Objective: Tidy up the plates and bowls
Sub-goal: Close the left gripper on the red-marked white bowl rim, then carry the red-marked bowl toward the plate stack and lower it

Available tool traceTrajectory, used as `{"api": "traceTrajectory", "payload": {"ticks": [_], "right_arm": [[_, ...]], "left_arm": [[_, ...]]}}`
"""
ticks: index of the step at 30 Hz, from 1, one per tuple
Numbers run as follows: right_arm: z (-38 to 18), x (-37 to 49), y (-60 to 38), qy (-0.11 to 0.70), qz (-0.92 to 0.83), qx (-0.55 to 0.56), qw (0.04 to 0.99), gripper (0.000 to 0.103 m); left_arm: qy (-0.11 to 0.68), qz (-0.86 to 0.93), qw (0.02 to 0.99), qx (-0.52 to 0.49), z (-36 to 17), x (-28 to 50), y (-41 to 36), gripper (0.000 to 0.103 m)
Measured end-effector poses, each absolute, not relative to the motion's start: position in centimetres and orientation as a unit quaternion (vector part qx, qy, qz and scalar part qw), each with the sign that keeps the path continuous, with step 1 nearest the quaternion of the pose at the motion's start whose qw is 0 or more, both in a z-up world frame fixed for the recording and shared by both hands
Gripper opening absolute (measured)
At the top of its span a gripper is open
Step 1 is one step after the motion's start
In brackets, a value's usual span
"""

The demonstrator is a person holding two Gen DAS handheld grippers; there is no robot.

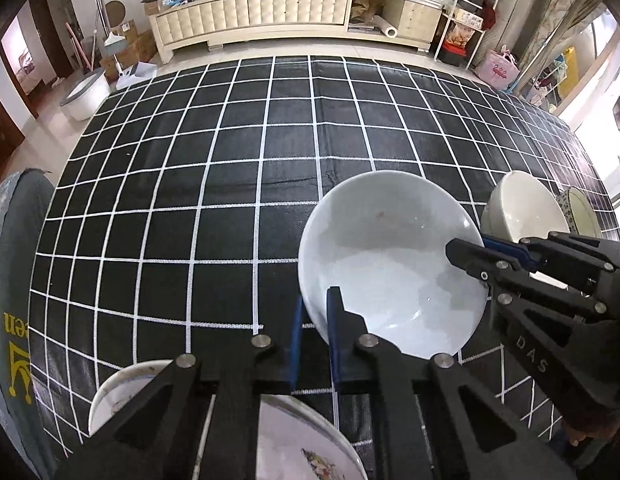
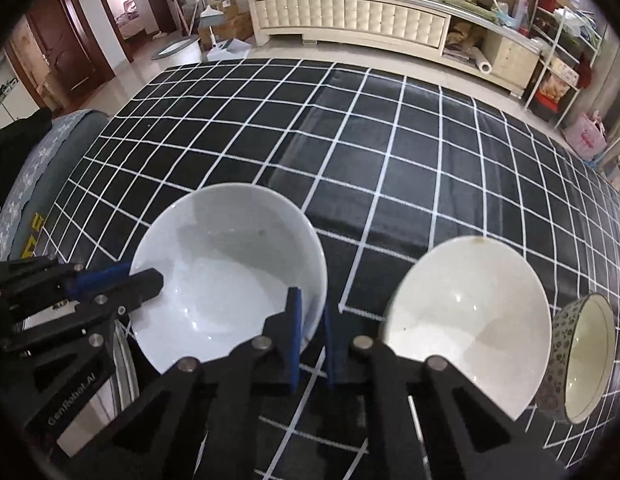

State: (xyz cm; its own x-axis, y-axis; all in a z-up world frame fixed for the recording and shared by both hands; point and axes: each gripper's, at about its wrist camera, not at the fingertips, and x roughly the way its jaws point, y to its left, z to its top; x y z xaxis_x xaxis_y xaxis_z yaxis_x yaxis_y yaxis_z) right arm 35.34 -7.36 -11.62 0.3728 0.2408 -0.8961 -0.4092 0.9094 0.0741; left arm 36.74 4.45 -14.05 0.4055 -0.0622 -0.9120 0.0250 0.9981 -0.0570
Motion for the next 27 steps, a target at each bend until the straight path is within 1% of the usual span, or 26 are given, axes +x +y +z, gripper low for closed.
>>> {"api": "traceTrajectory", "payload": {"ticks": [5,10,17,18,20,21,22,23,24,25,27], "right_arm": [[-10.4,33.7,-8.1,0.526,0.193,-0.061,0.826,0.013],[-7.9,30.8,-8.6,0.512,0.191,-0.056,0.836,0.013],[-5.5,27.2,-9.7,0.498,0.180,-0.056,0.846,0.013],[-5.3,26.5,-10.0,0.497,0.179,-0.054,0.847,0.013],[-5.2,25.6,-10.3,0.498,0.199,-0.038,0.843,0.014],[-5.3,25.0,-10.2,0.504,0.207,-0.034,0.838,0.011],[-5.4,24.3,-10.0,0.500,0.208,-0.034,0.840,0.004],[-5.5,23.8,-9.8,0.491,0.182,-0.052,0.850,0.003],[-6.0,23.4,-9.8,0.486,0.150,-0.072,0.858,0.003],[-6.8,23.3,-9.8,0.489,0.150,-0.075,0.856,0.001],[-9.2,23.1,-10.1,0.516,0.159,-0.059,0.839,0.001]], "left_arm": [[0.530,-0.030,0.847,-0.018,-11.8,34.8,4.4,0.009],[0.519,-0.033,0.854,-0.013,-9.6,31.9,3.9,0.009],[0.509,-0.043,0.860,-0.004,-7.7,28.1,2.6,0.009],[0.508,-0.050,0.860,-0.004,-7.6,27.5,2.2,0.003],[0.506,-0.088,0.857,-0.027,-7.1,26.1,1.6,0.002],[0.501,-0.093,0.860,-0.029,-6.8,25.6,1.1,0.002],[0.490,-0.093,0.866,-0.017,-6.5,24.9,0.3,0.002],[0.485,-0.082,0.870,-0.007,-6.5,24.5,-0.1,0.000],[0.484,-0.074,0.872,0.000,-6.9,24.3,-0.2,0.000],[0.495,-0.064,0.866,-0.001,-8.1,24.2,0.0,0.000],[0.513,-0.056,0.856,-0.019,-9.7,23.9,0.4,0.000]]}}
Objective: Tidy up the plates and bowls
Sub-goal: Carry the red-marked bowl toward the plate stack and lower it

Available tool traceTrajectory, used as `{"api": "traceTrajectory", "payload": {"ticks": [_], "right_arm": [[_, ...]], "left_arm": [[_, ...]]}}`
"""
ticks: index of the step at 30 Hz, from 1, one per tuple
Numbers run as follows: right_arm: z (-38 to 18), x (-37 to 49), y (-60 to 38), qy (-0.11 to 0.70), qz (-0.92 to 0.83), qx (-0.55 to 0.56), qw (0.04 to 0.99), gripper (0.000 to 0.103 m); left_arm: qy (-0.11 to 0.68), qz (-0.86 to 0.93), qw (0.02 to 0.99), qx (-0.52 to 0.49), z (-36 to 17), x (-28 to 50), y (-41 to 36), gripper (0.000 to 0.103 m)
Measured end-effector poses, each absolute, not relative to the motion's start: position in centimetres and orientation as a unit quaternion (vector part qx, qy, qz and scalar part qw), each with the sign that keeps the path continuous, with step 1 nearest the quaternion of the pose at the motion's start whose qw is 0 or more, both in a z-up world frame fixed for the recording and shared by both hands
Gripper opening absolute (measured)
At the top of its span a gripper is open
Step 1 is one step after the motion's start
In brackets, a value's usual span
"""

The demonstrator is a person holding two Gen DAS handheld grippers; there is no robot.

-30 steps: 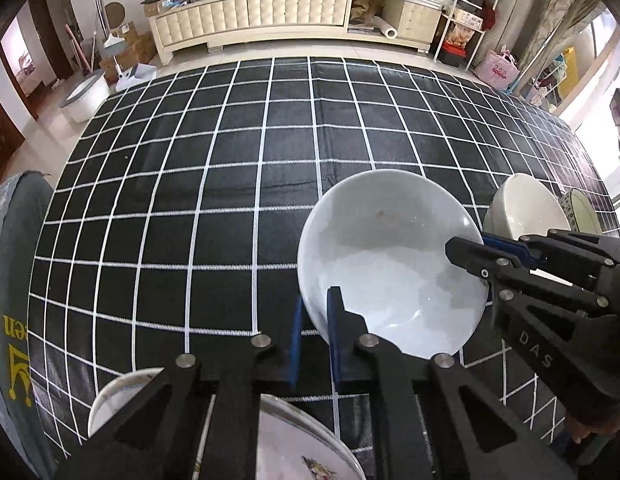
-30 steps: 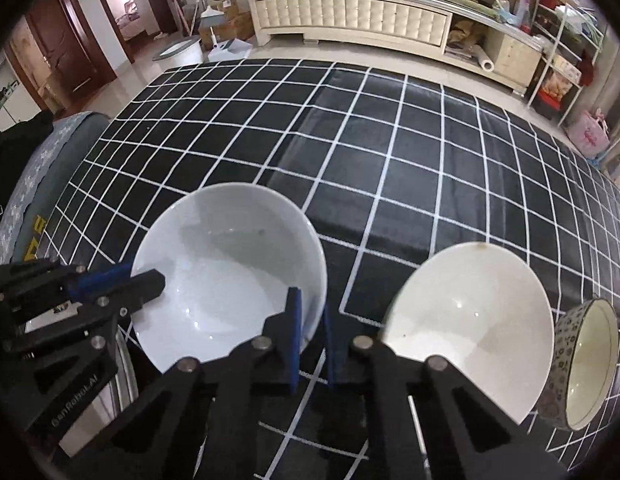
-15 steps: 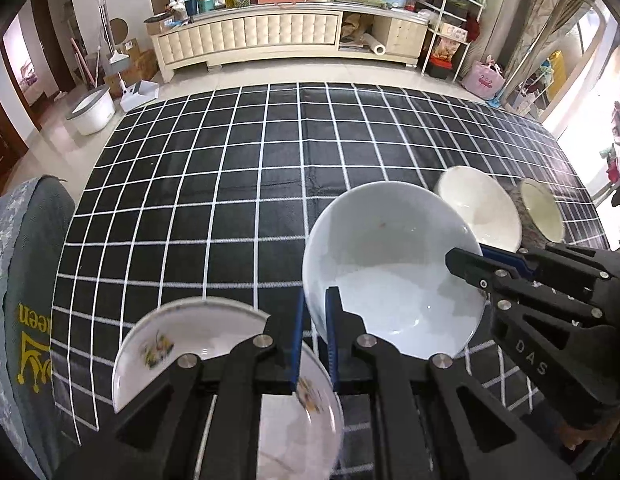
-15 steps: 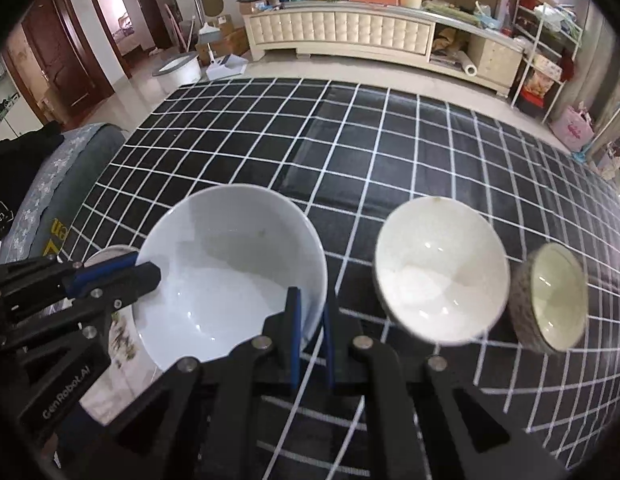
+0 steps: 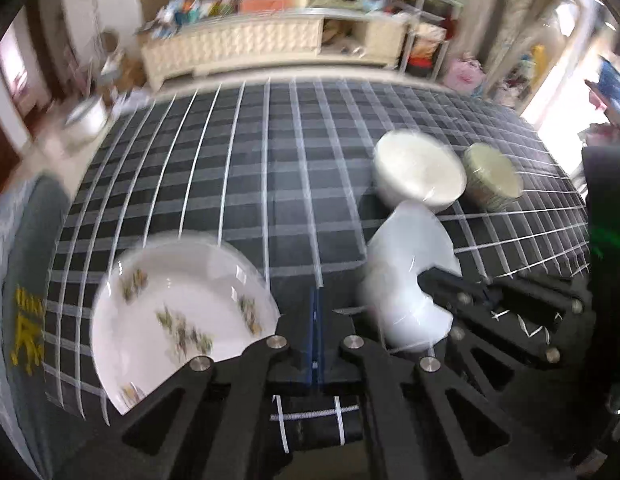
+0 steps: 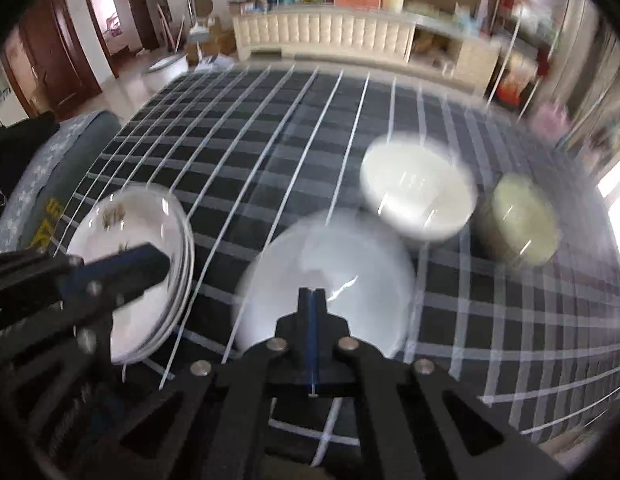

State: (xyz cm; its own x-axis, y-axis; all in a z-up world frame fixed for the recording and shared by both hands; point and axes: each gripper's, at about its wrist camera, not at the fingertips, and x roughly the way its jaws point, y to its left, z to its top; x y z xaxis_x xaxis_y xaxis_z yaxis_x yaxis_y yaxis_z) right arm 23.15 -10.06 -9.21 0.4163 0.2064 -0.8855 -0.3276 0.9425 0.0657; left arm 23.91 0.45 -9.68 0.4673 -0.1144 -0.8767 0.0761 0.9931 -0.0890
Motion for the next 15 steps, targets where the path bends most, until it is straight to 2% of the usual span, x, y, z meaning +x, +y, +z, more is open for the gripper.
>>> {"api": "traceTrajectory", "payload": {"ticks": [2,4,15], "right_arm": [[-10.0,22.8,-10.9,0.507,0.154,-0.051,0.846,0.001],[-11.2,23.3,-12.2,0.540,0.162,-0.006,0.826,0.001],[-10.9,24.8,-13.4,0.536,0.168,-0.003,0.827,0.001]], "left_arm": [[0.519,-0.079,0.850,-0.030,-10.8,23.5,0.3,0.000],[0.522,-0.087,0.848,-0.020,-11.5,23.2,-0.3,0.000],[0.533,-0.089,0.841,-0.035,-12.6,23.9,-0.1,0.000]]}}
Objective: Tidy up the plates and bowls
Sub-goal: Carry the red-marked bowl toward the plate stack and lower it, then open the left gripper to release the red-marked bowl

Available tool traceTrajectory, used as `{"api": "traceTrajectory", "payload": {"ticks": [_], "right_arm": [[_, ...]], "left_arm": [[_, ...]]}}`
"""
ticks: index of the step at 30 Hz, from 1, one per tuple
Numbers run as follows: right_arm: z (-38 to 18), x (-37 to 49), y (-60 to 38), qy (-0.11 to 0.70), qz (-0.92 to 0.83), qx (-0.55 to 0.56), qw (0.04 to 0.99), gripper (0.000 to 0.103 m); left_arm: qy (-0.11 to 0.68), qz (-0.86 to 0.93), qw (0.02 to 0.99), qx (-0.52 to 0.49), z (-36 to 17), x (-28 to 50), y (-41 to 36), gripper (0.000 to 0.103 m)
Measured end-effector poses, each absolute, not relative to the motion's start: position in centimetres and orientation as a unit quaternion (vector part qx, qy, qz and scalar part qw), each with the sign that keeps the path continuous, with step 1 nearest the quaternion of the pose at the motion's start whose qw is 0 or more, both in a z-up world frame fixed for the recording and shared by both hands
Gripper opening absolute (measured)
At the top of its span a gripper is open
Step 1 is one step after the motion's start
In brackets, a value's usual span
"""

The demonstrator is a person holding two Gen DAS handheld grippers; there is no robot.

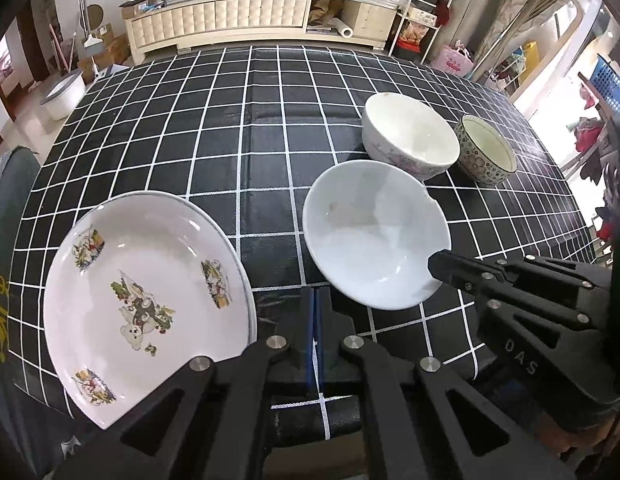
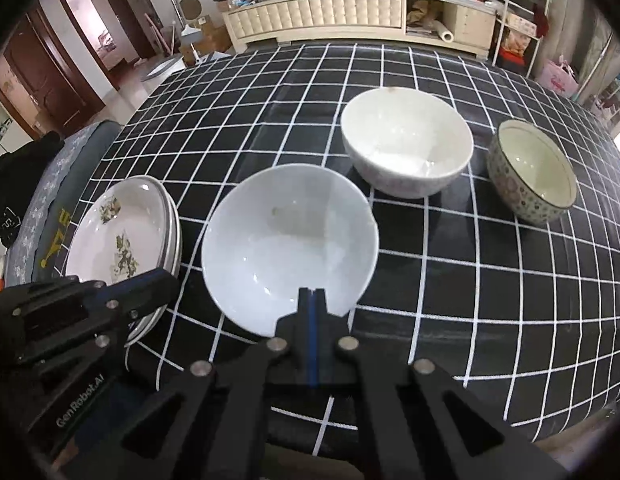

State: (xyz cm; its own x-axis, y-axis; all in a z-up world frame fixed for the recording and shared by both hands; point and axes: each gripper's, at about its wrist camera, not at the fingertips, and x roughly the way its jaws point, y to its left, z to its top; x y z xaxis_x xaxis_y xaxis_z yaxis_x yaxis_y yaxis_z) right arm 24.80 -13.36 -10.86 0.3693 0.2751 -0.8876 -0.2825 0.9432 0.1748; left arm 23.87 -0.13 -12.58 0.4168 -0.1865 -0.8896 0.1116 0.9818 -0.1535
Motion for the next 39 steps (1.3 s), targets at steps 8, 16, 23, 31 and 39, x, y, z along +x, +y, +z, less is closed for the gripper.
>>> {"api": "traceTrajectory", "payload": {"ticks": [8,16,23,31,39], "right_arm": [[-9.3,22.8,-13.2,0.532,0.172,0.009,0.829,0.001],[-7.1,22.3,-14.2,0.515,0.174,0.012,0.839,0.001],[-4.8,22.0,-15.6,0.493,0.167,0.011,0.854,0.001],[-2.9,23.2,-17.9,0.476,0.146,0.012,0.867,0.001],[-2.6,25.3,-20.1,0.480,0.127,0.021,0.868,0.003]], "left_arm": [[0.525,-0.086,0.846,-0.017,-11.7,23.9,-0.3,0.000],[0.509,-0.087,0.856,-0.008,-9.6,23.6,-1.0,0.000],[0.488,-0.089,0.868,-0.001,-7.3,23.6,-1.9,0.000],[0.475,-0.097,0.875,0.003,-5.1,25.2,-2.9,0.004],[0.476,-0.106,0.873,0.010,-4.6,27.7,-3.8,0.023]]}}
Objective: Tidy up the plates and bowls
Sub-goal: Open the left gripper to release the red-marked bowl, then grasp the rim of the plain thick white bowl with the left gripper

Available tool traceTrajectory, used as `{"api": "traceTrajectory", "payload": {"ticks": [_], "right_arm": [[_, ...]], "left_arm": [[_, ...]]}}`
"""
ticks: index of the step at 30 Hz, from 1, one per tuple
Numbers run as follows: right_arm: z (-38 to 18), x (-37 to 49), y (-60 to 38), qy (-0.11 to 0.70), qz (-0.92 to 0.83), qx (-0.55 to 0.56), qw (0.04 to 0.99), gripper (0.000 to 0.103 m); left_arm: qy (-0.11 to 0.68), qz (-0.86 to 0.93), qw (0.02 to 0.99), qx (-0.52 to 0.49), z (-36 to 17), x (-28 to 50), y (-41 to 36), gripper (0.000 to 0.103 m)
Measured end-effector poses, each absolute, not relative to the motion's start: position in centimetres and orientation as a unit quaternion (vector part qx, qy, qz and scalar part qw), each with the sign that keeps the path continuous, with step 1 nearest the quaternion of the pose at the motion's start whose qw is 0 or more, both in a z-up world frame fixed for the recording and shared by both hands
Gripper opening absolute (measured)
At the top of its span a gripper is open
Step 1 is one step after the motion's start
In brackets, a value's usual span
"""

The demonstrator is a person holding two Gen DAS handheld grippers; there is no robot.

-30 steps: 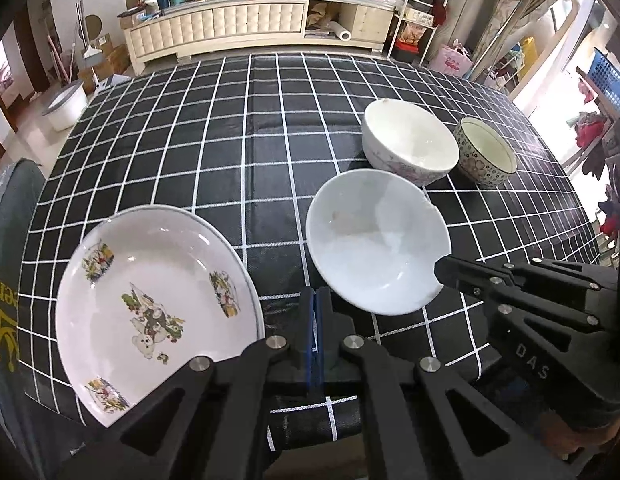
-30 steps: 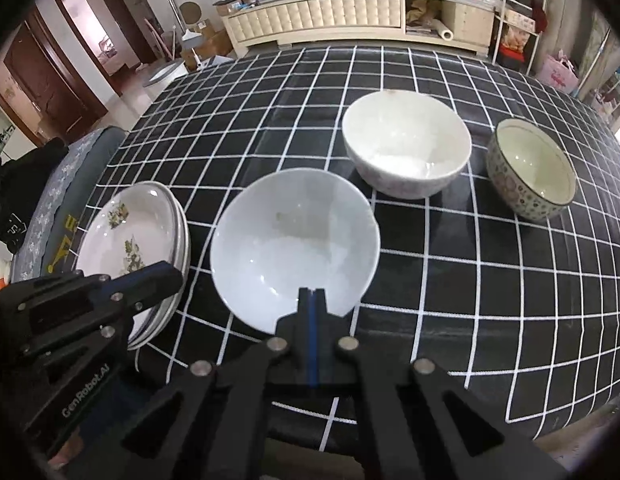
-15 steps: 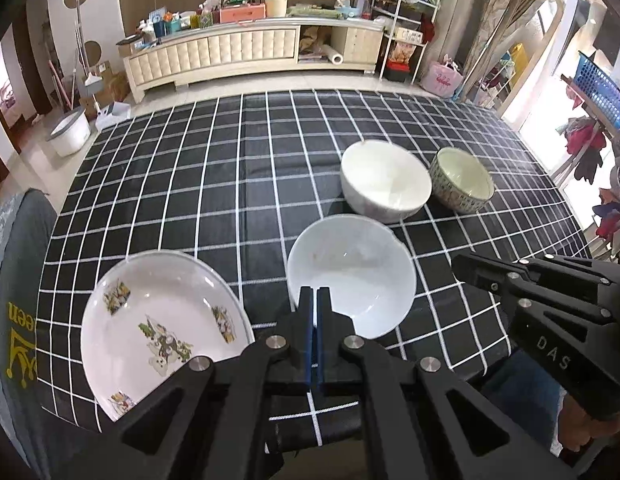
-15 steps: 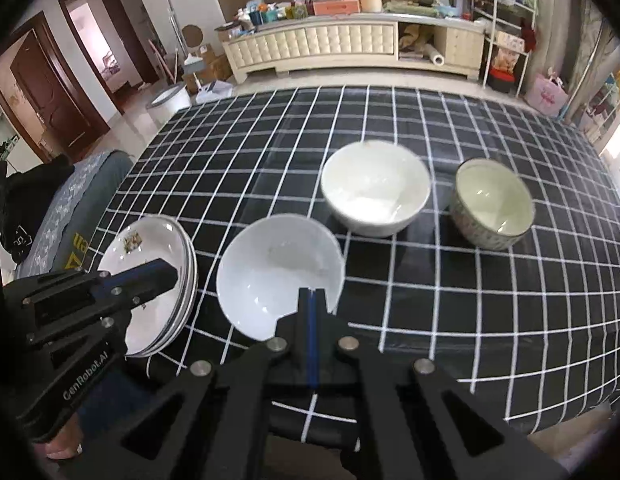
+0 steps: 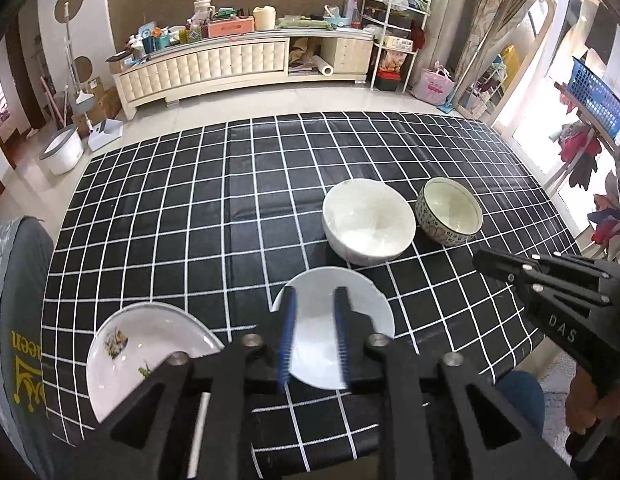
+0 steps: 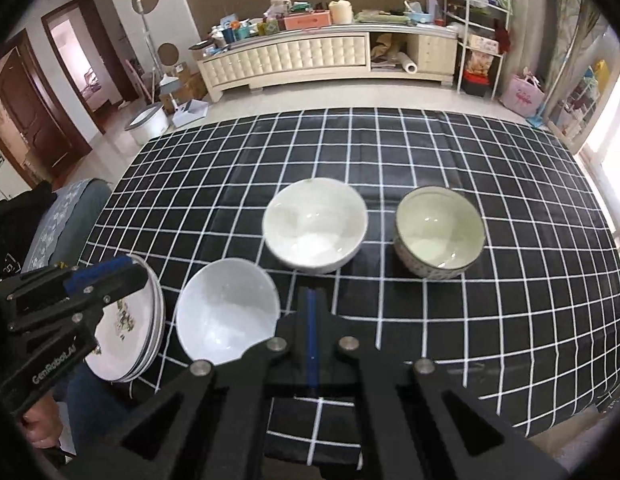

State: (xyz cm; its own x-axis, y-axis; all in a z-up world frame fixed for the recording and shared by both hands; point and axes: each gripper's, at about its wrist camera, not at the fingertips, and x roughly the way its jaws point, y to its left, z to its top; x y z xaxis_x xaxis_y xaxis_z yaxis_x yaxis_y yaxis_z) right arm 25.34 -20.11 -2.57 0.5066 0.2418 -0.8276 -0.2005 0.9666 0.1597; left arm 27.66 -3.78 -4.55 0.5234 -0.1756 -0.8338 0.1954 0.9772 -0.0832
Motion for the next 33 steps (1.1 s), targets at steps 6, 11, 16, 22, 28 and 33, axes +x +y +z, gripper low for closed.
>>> {"api": "traceTrajectory", "payload": {"ticks": [6,11,16,22,28,33], "right_arm": [[-2.5,27.4,-21.4,0.480,0.111,0.020,0.870,0.019],[-3.0,29.1,-21.9,0.480,0.109,0.014,0.870,0.044],[-3.6,30.7,-22.0,0.483,0.112,0.007,0.868,0.044],[-5.3,32.4,-21.7,0.492,0.118,-0.006,0.863,0.044],[-7.7,34.5,-21.5,0.513,0.121,-0.006,0.850,0.044],[-9.0,35.6,-21.4,0.521,0.121,-0.004,0.845,0.044]], "left_arm": [[0.477,-0.108,0.872,0.025,-5.0,29.8,-4.8,0.034],[0.485,-0.110,0.866,0.038,-5.9,31.9,-5.8,0.034],[0.485,-0.117,0.865,0.052,-6.4,33.6,-6.8,0.034],[0.502,-0.117,0.855,0.059,-8.1,36.2,-7.6,0.034],[0.531,-0.115,0.838,0.052,-10.8,39.3,-7.9,0.034],[0.549,-0.108,0.828,0.042,-12.8,41.1,-7.8,0.034]]}}
